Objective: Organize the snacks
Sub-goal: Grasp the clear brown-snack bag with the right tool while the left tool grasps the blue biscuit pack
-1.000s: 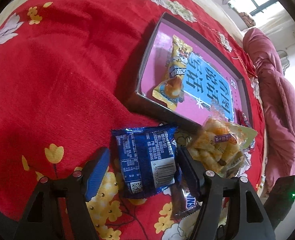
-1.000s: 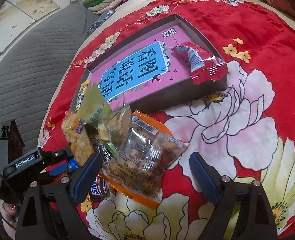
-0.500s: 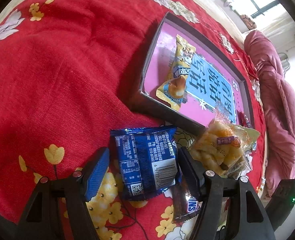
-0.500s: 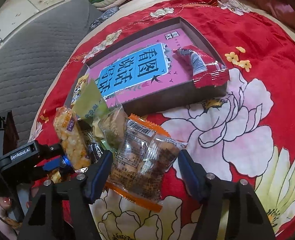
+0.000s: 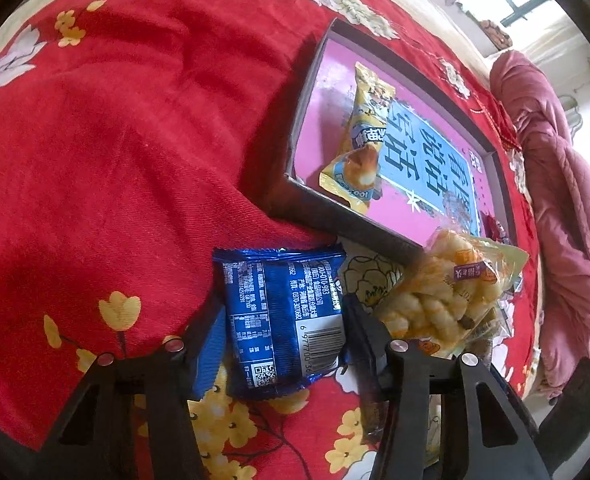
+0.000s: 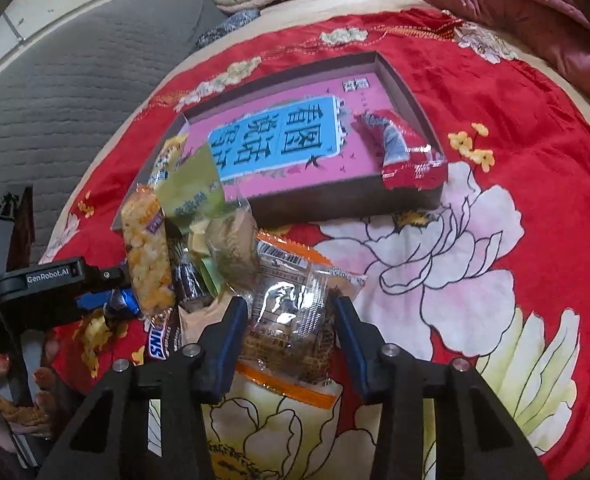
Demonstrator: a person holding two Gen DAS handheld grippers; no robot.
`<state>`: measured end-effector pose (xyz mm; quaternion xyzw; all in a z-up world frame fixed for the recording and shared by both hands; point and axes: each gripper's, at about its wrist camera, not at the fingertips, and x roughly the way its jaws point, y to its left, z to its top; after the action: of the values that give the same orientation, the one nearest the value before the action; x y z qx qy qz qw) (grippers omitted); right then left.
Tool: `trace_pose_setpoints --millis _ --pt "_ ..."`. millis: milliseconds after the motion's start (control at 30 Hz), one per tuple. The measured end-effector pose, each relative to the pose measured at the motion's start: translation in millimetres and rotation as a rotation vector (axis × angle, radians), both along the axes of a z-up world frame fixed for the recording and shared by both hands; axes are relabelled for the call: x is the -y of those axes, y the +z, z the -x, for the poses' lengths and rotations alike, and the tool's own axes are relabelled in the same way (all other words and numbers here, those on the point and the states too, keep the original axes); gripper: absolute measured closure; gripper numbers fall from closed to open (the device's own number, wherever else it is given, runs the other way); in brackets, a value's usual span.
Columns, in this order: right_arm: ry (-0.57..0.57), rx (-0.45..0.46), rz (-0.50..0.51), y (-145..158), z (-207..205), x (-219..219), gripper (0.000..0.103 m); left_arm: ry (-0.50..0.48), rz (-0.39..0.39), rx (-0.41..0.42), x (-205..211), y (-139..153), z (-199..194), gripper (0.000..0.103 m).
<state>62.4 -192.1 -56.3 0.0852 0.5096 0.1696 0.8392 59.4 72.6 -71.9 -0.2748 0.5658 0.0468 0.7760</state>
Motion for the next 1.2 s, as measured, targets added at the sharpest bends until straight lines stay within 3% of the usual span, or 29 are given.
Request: trace_pose_setpoints --millis 100,267,500,800,1200 --pt "-0.006 -0.025 0.008 -5 -2 -1 0.048 -0.007 -0.021 0.001 3 0 0 0.047" --pt "-0.015 -0.043 -0.003 -15 -8 0 0.045 -0.02 -0.044 0.001 6 0 -1 0.047" --pt "0.022 -0.019 -0.016 -18 -12 2 0.05 -0.047 -0.08 0.01 11 0 -3 0.049" --pt "-0.023 0.015 -0.032 -3 -3 17 0.053 -0.07 -0.077 0.037 10 8 0 0.05" --pt "-0.076 0.096 -0.076 17 3 34 0.053 -0.059 -0.091 0.103 4 40 9 0.05"
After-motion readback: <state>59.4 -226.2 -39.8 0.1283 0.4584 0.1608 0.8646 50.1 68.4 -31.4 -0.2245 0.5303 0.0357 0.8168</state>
